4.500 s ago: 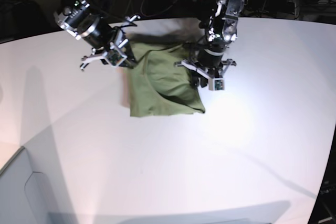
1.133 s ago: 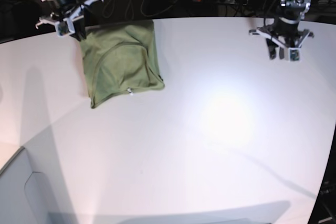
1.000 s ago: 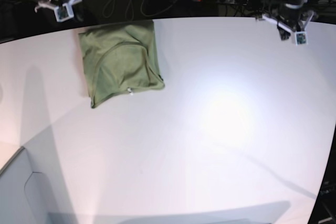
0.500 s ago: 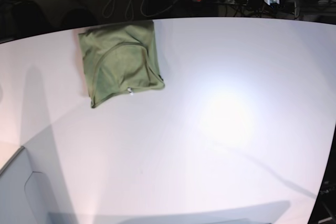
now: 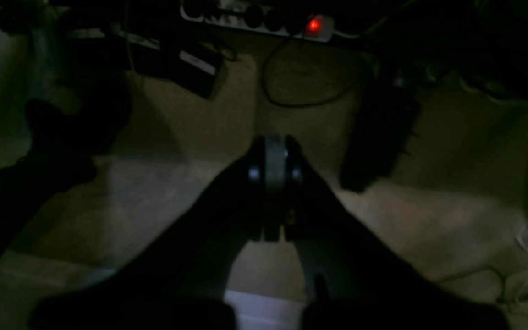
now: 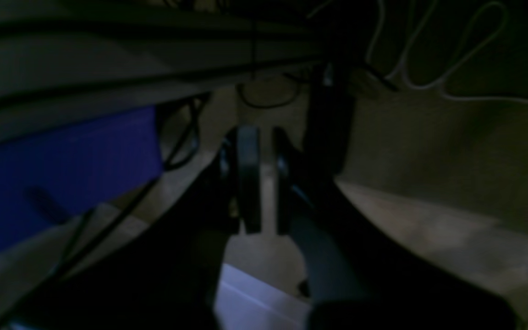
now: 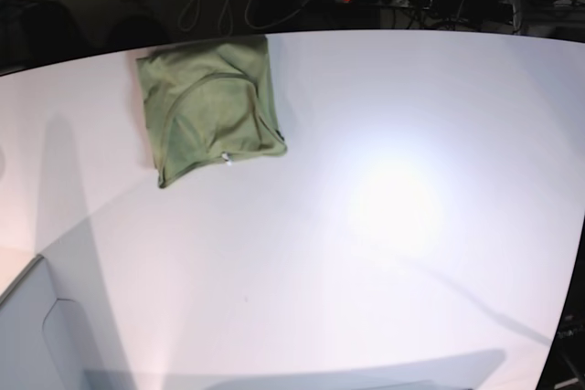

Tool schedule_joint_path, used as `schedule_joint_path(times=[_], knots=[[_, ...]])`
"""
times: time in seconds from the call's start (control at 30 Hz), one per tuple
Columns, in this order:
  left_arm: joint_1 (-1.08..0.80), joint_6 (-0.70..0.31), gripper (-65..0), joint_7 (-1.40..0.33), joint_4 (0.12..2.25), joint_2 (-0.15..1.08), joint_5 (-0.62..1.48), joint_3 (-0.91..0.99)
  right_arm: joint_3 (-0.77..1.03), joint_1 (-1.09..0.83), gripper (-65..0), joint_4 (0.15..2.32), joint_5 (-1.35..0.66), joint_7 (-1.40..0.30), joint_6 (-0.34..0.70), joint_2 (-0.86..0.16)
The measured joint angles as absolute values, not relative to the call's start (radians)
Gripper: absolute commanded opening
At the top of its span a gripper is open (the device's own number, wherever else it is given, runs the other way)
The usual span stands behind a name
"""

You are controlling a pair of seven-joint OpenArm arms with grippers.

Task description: Fold the T-shirt properly

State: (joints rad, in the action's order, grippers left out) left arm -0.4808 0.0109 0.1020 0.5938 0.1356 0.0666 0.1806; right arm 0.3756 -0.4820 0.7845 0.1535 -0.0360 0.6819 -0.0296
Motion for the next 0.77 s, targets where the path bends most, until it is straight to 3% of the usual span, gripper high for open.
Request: schedule_joint_path(times=[0.07, 0.17, 0.43, 0.5, 0.77], knots=[[-0.413, -0.002, -65.0, 0.160, 0.442, 0.147, 0.055, 0.168, 0.375, -0.458, -64.9, 0.725, 0.149, 0.022, 0.590, -0.032], [-0.348, 0.008, -65.0, 0.188, 0.305, 0.160, 0.051, 0.109, 0.342, -0.424, -64.9, 0.648, 0.150, 0.068, 0.359, -0.039], [-0.271, 0.010, -65.0, 0.112, 0.289, 0.148, 0.051, 0.069, 0.107, -0.346, -64.9, 0.479, 0.147, 0.183, -0.217, -0.030], [-0.274, 0.010, -65.0, 0.107, 0.289, 0.147, 0.051, 0.069, 0.047, -0.331, -64.9, 0.429, 0.150, 0.194, -0.267, -0.033], [-0.282, 0.010, -65.0, 0.102, 0.286, 0.148, 0.051, 0.069, -0.057, -0.260, -64.9, 0.282, 0.146, 0.204, -0.272, -0.027]])
